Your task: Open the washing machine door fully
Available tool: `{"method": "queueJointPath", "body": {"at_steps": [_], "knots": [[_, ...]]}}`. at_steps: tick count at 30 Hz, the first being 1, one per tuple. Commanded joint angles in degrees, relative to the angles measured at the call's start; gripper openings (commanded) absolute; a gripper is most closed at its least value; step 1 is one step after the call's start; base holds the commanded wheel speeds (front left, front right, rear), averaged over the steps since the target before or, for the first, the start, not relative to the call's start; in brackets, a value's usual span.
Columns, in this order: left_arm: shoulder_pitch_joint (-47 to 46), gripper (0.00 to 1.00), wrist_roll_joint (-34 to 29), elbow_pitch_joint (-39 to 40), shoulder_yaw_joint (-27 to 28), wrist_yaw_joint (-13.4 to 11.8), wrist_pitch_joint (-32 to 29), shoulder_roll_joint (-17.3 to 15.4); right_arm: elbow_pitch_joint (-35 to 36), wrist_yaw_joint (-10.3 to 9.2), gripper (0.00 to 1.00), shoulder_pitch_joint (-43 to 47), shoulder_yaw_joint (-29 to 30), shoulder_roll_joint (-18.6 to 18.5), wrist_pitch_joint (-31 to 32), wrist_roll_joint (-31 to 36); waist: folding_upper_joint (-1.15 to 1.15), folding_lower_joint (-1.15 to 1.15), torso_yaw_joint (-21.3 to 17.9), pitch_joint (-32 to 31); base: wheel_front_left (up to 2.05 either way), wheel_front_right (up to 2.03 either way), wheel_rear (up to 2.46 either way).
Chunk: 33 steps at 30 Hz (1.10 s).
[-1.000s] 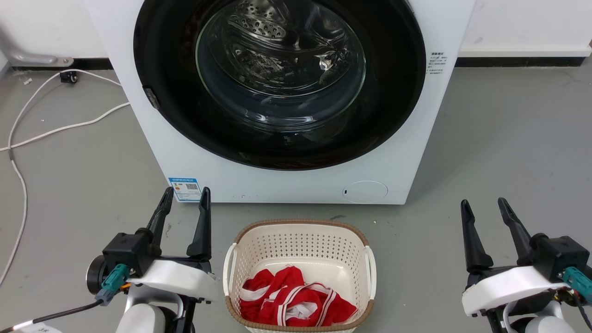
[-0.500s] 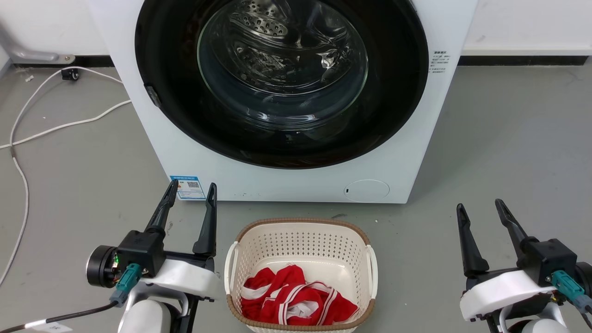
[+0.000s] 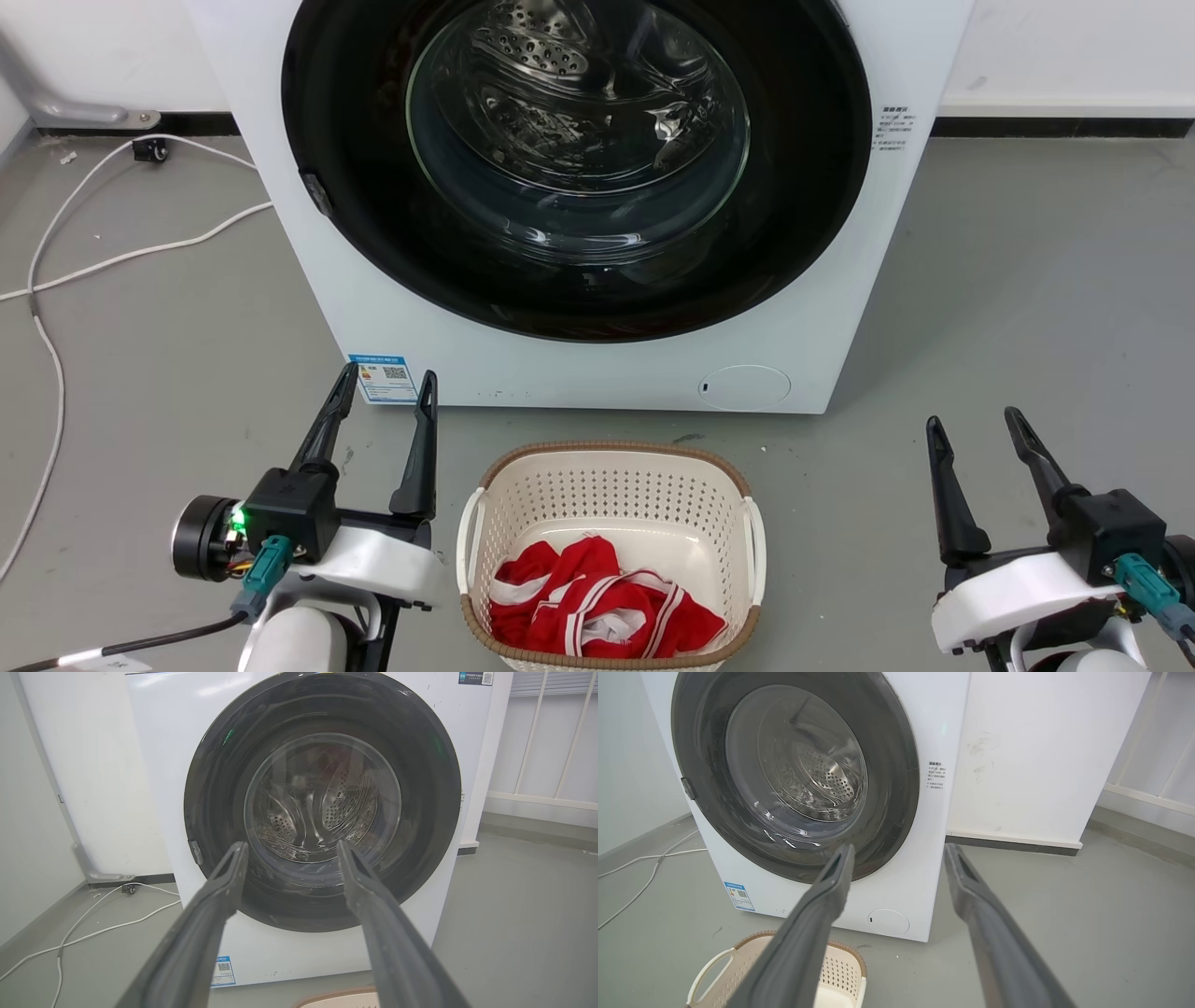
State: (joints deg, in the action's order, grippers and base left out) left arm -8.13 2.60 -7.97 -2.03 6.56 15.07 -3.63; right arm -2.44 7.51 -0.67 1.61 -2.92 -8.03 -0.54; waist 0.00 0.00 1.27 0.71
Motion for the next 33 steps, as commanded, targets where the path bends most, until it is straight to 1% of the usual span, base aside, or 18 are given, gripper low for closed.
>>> {"method": "queueJointPath", "body": {"at_steps": [1,15,16,17,18,23,25,26,27,29,31,33], "knots": [[0.54,1.00,-0.03,-0.18,0.08,-0.06,0.16,-0.01,-0.26,-0.04,1.00,0.42,0.04,0.07,-0.23,-0.22,0.00,0.00,-0.04,-0.02,0.00,0.00,0.00],[0.59,1.00,-0.03,-0.24,0.58,-0.31,0.16,0.27,-0.80,-0.04,1.00,0.14,-0.14,0.07,-0.60,-0.69,0.00,0.00,-0.22,-0.12,0.00,0.00,0.00],[0.57,1.00,-0.25,-0.16,0.52,-0.34,0.16,0.28,-0.90,-0.04,0.84,0.31,-0.34,0.07,-0.53,-1.08,0.00,0.00,-0.20,-0.10,0.00,0.00,0.00],[0.52,1.00,-0.30,-0.11,0.52,-0.33,0.16,0.29,-0.96,-0.04,0.32,0.48,-0.40,0.07,-0.43,-1.37,0.00,0.00,-0.19,-0.09,0.00,0.00,0.00],[0.47,1.00,-0.24,-0.03,0.57,-0.31,0.16,0.31,-0.88,-0.04,0.00,0.62,-0.46,0.07,-0.67,-1.99,0.00,0.00,-0.22,-0.04,0.00,0.00,0.00],[0.41,1.00,-0.22,0.04,0.75,-0.29,0.16,0.36,-0.66,-0.04,0.00,0.47,-0.84,0.07,-1.01,-2.90,0.00,0.00,-0.42,0.10,0.00,0.00,0.00],[0.29,1.00,-0.22,0.00,0.83,-0.32,0.16,0.39,-0.47,-0.04,0.00,0.20,-0.58,0.07,-1.67,-4.20,0.00,0.00,-0.50,0.17,0.00,0.00,0.00],[0.16,1.00,-0.15,-0.08,0.93,-0.38,0.16,0.41,-0.83,-0.04,0.00,-0.14,-0.23,0.08,-2.49,-11.87,0.00,0.00,-0.53,0.22,0.00,0.00,0.00],[0.16,1.00,-0.15,-0.08,0.93,-0.38,0.16,0.41,-0.83,-0.04,0.00,-0.14,-0.23,0.08,-2.49,-11.87,0.00,0.00,-0.53,0.22,0.00,0.00,0.00],[0.10,1.00,-0.11,-0.12,1.01,-0.39,0.16,0.44,-1.39,-0.03,0.00,-0.60,-0.31,0.07,-3.74,-21.62,0.00,0.00,-0.56,0.21,0.00,0.00,0.00],[-0.03,1.00,-0.03,-0.19,1.08,-0.42,0.16,0.47,-2.09,-0.03,0.00,-1.30,-0.20,0.07,-5.00,-34.88,0.00,0.00,-0.55,0.27,0.00,0.00,0.00],[-0.14,1.00,0.07,-0.29,1.15,-0.54,0.16,0.50,-2.10,-0.02,0.00,-2.26,0.33,0.06,-6.11,-46.03,0.00,0.00,-0.55,0.29,0.00,0.00,0.00]]}}
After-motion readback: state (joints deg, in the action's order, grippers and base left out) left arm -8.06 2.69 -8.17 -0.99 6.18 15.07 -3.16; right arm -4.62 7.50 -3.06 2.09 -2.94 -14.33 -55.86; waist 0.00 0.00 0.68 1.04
